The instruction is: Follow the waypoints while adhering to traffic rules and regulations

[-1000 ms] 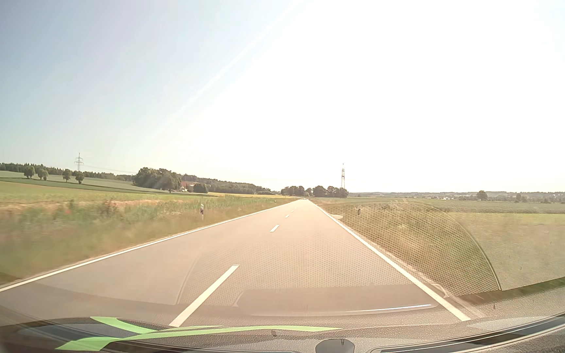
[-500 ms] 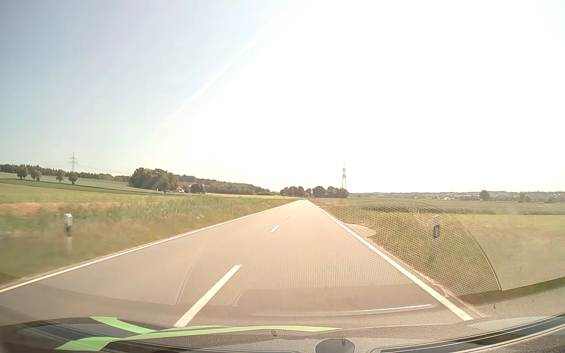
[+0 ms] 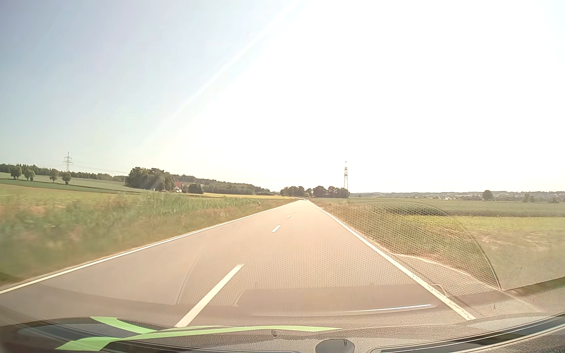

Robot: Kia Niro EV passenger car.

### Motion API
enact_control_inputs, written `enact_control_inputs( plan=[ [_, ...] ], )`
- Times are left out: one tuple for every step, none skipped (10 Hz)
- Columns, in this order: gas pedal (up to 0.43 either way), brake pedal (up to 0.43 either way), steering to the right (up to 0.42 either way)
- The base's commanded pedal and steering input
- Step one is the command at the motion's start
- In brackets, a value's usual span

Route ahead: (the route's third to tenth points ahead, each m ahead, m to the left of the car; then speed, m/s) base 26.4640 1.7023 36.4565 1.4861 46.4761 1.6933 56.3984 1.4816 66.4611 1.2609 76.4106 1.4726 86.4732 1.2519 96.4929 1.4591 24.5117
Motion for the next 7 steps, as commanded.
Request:
enact_control_inputs(
  plan=[
    [0.240,0.000,-0.001],
    [0.240,0.000,-0.001],
    [0.248,0.000,-0.001],
    [0.248,0.000,-0.002],
    [0.248,0.000,-0.001],
    [0.248,0.000,-0.002],
    [0.220,0.000,-0.002]
  ],
)
